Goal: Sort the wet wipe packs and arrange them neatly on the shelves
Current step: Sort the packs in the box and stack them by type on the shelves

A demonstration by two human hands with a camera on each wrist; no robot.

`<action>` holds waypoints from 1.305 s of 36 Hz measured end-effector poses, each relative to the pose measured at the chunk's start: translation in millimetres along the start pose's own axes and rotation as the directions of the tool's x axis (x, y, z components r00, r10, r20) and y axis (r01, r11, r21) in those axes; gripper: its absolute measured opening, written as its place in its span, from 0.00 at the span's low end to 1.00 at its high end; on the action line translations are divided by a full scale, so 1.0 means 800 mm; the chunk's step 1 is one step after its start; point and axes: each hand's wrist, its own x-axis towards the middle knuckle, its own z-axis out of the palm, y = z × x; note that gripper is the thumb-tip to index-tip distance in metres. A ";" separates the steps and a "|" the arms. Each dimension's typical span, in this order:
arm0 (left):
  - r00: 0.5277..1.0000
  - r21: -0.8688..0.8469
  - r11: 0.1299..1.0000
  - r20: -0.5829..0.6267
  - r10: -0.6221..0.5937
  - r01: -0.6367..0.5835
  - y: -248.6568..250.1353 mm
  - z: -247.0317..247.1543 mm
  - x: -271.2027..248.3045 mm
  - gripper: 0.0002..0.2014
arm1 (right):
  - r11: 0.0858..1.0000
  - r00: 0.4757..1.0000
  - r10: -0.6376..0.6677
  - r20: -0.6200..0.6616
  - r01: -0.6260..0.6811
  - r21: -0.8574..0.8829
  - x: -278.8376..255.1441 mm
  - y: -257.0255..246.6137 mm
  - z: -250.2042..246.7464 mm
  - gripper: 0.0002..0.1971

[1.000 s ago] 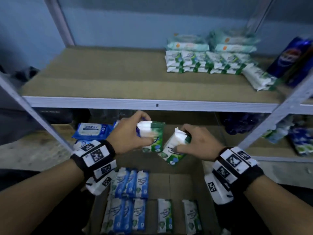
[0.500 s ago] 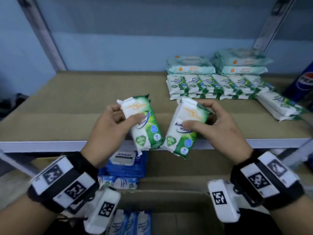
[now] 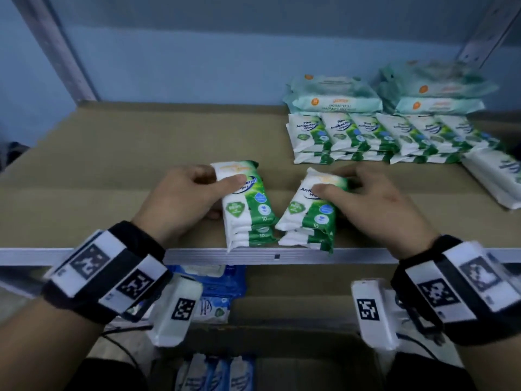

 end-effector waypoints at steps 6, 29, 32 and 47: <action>0.995 0.005 0.999 -0.093 0.040 -0.040 -0.003 -0.005 -0.004 0.34 | 0.995 0.994 -0.044 -0.096 0.035 -0.091 -0.001 0.003 0.004 0.29; 0.998 -0.183 0.981 0.024 -0.054 0.058 0.003 -0.006 -0.029 0.19 | 0.984 0.964 -0.177 -0.199 0.169 -0.056 -0.038 0.004 0.014 0.17; 0.999 -0.182 0.982 0.028 -0.041 0.046 0.004 -0.005 -0.029 0.19 | 0.982 0.963 -0.186 -0.194 0.177 -0.063 -0.037 0.003 0.015 0.17; 0.994 -0.224 0.974 0.109 -0.012 0.037 0.008 0.003 -0.032 0.19 | 0.965 0.956 -0.261 -0.135 0.258 -0.045 -0.034 -0.007 0.028 0.20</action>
